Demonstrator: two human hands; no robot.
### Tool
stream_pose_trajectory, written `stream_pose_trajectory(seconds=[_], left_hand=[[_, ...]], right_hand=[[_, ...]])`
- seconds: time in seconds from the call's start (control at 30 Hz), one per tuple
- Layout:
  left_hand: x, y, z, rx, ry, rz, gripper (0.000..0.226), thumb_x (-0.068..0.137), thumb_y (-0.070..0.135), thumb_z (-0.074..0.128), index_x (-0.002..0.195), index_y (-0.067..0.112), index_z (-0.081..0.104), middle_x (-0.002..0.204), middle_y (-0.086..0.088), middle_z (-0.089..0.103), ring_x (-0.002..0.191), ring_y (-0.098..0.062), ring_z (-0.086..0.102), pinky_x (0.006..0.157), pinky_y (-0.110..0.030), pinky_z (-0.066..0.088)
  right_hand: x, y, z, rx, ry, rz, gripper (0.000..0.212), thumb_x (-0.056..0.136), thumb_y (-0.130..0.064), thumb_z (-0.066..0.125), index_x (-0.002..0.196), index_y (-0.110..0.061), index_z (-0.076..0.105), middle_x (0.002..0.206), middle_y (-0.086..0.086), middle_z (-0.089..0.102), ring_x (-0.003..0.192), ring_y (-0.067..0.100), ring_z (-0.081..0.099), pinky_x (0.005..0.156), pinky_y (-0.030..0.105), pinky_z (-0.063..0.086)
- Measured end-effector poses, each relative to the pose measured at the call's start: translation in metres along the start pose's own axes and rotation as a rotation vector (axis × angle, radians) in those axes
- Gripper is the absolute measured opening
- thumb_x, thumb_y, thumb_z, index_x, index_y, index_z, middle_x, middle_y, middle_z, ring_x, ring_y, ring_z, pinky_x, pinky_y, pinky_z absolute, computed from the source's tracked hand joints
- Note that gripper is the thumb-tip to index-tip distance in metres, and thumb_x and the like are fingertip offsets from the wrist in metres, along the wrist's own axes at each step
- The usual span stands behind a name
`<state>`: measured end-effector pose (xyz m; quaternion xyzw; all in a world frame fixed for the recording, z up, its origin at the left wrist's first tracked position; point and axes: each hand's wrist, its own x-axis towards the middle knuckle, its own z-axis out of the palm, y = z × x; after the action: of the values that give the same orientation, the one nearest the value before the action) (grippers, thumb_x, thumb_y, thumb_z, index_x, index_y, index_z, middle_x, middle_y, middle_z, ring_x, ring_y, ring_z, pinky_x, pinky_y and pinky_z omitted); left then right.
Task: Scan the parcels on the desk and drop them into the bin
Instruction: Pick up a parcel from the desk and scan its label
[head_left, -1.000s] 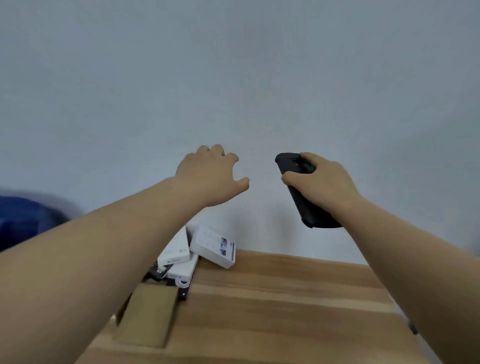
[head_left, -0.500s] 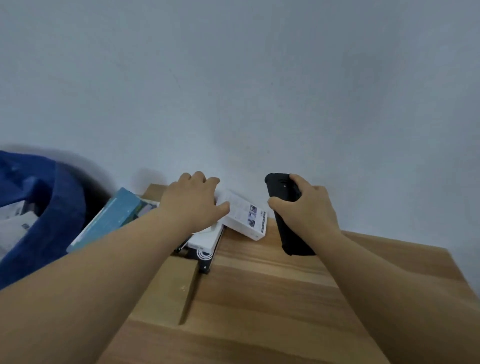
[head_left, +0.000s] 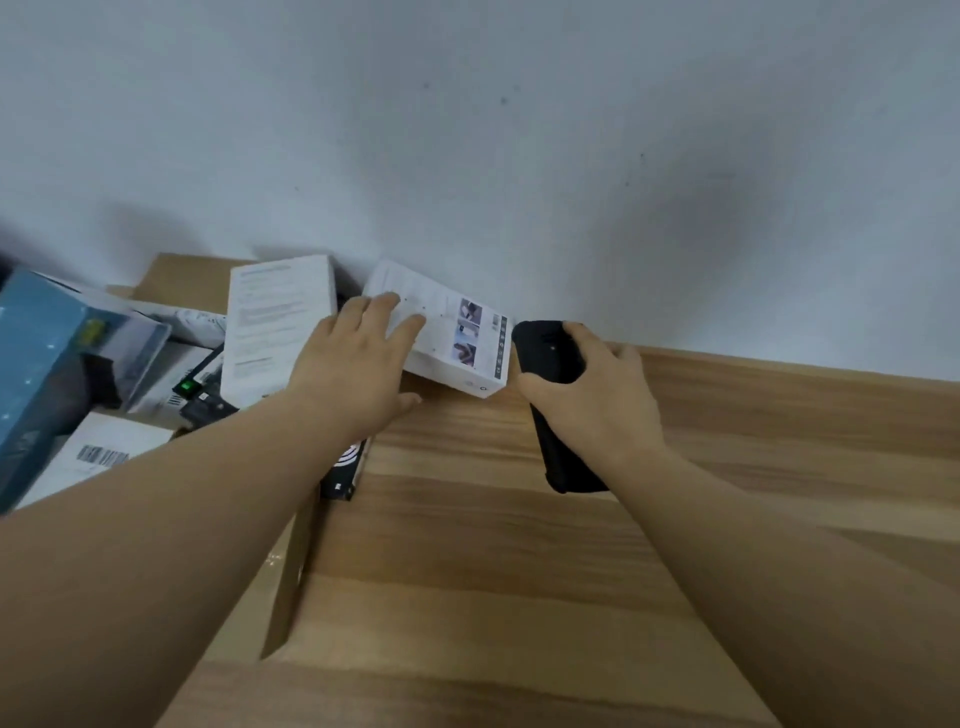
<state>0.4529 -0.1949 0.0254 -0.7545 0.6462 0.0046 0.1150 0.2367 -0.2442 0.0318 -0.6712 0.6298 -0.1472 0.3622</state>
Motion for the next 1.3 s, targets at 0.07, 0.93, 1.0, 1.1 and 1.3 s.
stream_pose_trajectory(seconds=[0.07, 0.93, 1.0, 1.1, 1.3], left_hand=[[0.015, 0.001, 0.012, 0.021, 0.021, 0.014, 0.093, 0.086, 0.056, 0.064, 0.156, 0.027, 0.009, 0.162, -0.007, 0.003, 0.148, -0.029, 0.009, 0.117, -0.042, 0.020], [-0.065, 0.101, 0.023, 0.000, -0.062, -0.141, 0.065, 0.102, 0.041, 0.046, 0.156, 0.030, 0.013, 0.164, -0.003, 0.012, 0.149, -0.029, 0.015, 0.116, -0.048, 0.028], [-0.098, 0.128, 0.027, -0.024, -0.089, -0.155, 0.062, 0.103, 0.039, 0.043, 0.156, 0.031, 0.011, 0.164, -0.003, 0.011, 0.149, -0.029, 0.013, 0.116, -0.048, 0.029], [-0.140, 0.167, 0.040, -0.121, -0.158, -0.227, 0.060, 0.104, 0.041, 0.039, 0.156, 0.033, 0.009, 0.164, -0.001, 0.009, 0.149, -0.027, 0.012, 0.112, -0.046, 0.033], [-0.176, 0.220, 0.065, -0.294, -0.204, -0.293, 0.072, 0.102, 0.024, 0.048, 0.156, 0.034, 0.001, 0.163, 0.000, 0.001, 0.147, -0.026, 0.010, 0.097, -0.039, 0.046]], right_hand=[[0.008, 0.010, 0.009, -0.001, -0.011, 0.009, 0.074, 0.083, -0.051, 0.065, 0.150, -0.043, 0.033, 0.138, 0.000, 0.036, 0.101, 0.023, 0.054, 0.083, 0.034, 0.046], [-0.054, 0.084, -0.035, 0.069, -0.027, 0.029, 0.078, 0.082, -0.051, 0.068, 0.150, -0.048, 0.030, 0.136, -0.003, 0.034, 0.103, 0.020, 0.055, 0.089, 0.042, 0.054], [-0.074, 0.100, -0.047, 0.066, -0.045, 0.024, 0.078, 0.083, -0.049, 0.069, 0.150, -0.048, 0.031, 0.137, -0.003, 0.035, 0.103, 0.019, 0.054, 0.086, 0.039, 0.053], [-0.098, 0.124, -0.060, -0.005, -0.079, 0.026, 0.078, 0.084, -0.051, 0.068, 0.151, -0.048, 0.029, 0.139, -0.002, 0.035, 0.099, 0.019, 0.052, 0.079, 0.034, 0.048], [-0.128, 0.162, -0.061, -0.031, -0.103, 0.050, 0.077, 0.083, -0.054, 0.066, 0.151, -0.047, 0.031, 0.138, -0.002, 0.036, 0.107, 0.021, 0.053, 0.085, 0.032, 0.042]])
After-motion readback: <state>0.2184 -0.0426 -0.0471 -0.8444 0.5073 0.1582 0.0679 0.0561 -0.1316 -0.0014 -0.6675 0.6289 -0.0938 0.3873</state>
